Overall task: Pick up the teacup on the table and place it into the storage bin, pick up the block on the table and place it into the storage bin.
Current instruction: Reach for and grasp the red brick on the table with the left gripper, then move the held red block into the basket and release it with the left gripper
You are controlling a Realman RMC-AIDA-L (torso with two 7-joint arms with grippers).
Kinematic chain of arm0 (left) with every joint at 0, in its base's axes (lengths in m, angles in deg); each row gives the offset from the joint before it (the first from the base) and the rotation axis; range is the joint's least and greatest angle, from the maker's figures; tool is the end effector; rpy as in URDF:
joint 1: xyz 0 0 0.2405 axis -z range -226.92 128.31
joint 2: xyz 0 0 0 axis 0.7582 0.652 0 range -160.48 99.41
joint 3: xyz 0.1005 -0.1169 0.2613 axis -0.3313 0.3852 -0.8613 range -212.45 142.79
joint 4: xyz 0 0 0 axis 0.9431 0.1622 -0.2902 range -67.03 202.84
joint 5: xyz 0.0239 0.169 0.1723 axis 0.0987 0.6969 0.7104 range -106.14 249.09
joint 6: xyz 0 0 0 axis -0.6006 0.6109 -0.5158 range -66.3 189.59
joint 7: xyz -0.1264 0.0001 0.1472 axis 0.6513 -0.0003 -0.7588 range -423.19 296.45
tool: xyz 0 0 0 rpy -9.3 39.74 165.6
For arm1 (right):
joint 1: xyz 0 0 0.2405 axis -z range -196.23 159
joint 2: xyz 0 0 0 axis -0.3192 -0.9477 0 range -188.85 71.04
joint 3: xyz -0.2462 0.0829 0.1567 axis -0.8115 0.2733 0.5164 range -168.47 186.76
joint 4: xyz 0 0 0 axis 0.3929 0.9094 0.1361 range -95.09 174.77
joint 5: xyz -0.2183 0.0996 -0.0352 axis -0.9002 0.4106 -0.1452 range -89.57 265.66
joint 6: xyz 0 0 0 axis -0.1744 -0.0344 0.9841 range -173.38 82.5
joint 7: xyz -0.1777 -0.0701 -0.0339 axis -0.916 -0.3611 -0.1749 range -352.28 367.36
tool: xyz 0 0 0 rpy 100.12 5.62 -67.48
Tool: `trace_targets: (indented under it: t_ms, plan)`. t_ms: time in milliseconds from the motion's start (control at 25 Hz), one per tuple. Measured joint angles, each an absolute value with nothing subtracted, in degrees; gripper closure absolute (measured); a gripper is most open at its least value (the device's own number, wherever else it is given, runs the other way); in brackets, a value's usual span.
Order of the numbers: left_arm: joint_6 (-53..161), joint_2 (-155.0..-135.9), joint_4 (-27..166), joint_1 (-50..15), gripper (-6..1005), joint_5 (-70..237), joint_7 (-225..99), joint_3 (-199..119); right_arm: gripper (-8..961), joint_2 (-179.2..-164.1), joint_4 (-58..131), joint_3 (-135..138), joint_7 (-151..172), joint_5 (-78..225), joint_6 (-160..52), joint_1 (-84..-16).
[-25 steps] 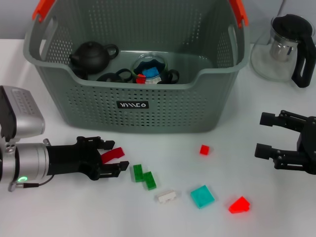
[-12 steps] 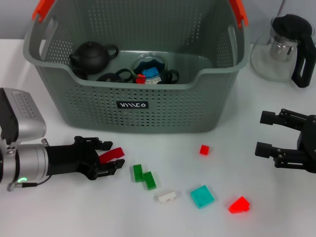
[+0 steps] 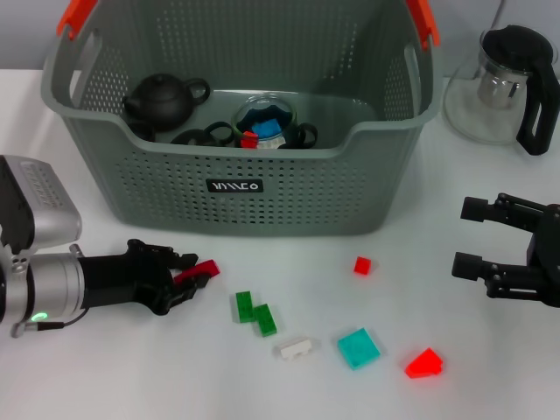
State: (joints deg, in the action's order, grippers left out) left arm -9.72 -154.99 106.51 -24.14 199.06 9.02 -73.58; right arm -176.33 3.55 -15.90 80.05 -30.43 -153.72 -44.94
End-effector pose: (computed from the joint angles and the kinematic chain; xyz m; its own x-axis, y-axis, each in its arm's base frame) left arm -0.3749 0.3725 -0.1146 0.8719 0.4100 0.2679 0.4850 -0.7985 -0.3566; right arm 0.3127 0.3358 -0.0220 0.7123 -0.2800 -0.6436 -0.4073 -0.9117 -0.0541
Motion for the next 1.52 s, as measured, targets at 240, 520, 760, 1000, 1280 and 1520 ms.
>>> trace_targets:
  t_ms: [240, 520, 760, 1000, 1280, 1520]
  plan:
    - [-11.8, -154.98, 107.1, -24.3, 719, 198.7, 9.1, -72.9, 39, -176.33, 3.5, -15.9, 80.0, -30.4, -153.7, -45.1]
    - [-15.7, -154.65, 109.1, -24.4, 815, 198.6, 10.1, -71.0, 40, -176.27, 3.5, -15.9, 80.0, -30.4, -153.7, -45.1]
    - [-17.3, -154.54, 109.4, -24.4, 814, 199.0, 10.7, -71.1, 39, -176.24, 3.5, -15.9, 80.0, -30.4, -153.7, -45.1]
    - [-36.5, -151.75, 111.3, -23.9, 814, 199.2, 12.4, -67.1, 39, -176.24, 3.5, -15.9, 80.5, -30.4, -153.7, -45.0]
    - [-53.7, -148.7, 110.6, -19.8, 804, 194.3, 16.7, -56.7, 38, -176.33, 3.5, -15.9, 80.6, -30.4, -153.7, -44.9]
    - [-52.7, -147.78, 109.2, -16.5, 783, 177.9, 26.1, -54.7, 38, -176.33, 3.5, -15.9, 80.7, -30.4, -153.7, -45.1]
